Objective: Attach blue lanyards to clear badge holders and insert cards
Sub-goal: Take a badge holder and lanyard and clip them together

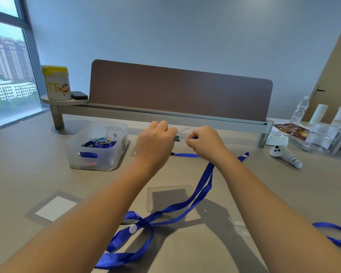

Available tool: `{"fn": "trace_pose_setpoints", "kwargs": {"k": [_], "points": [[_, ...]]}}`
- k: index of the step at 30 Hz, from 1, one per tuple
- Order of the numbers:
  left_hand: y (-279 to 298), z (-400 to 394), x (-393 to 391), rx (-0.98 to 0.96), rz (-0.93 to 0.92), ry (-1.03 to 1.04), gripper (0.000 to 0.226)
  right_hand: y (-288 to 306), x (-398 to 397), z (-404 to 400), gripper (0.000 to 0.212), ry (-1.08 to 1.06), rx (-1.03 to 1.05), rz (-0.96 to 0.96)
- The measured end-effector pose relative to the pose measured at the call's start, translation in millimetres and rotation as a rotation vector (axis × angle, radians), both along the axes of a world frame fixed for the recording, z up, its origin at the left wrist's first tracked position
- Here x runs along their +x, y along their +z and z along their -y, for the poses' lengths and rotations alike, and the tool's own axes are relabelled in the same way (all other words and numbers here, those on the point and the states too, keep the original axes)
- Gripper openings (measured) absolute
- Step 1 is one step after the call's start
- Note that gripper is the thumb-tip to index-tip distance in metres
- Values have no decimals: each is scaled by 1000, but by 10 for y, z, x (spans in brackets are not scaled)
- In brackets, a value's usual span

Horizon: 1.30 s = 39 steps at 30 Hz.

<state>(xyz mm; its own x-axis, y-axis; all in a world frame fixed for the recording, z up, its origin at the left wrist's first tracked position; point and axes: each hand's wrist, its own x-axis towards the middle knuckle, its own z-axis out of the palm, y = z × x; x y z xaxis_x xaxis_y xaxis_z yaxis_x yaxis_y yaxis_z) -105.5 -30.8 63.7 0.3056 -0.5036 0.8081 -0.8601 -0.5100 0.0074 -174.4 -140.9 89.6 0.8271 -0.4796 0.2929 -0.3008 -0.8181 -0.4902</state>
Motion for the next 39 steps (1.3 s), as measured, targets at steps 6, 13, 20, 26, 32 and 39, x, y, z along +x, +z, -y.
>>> {"fn": "trace_pose_setpoints", "kwargs": {"k": [6,13,20,26,32,39], "points": [[-100,-43,146,-115,-347,58,26,-59,-32,65,30,-125,-222,172],[-412,-360,239,-92,-480,76,26,-381,-45,80,41,29,-232,33],[-669,-646,129,-59,-522,93,25,-992,-150,-247,21,123,178,-397],[-726,-779,60,-51,-547,91,25,-1148,-179,-425,33,134,87,-495],[-760,-920,68,-35,-575,137,25,-1165,-130,-419,41,96,94,-569],[-738,-990,171,-73,-617,174,26,-1137,22,-333,26,28,11,-691]]}}
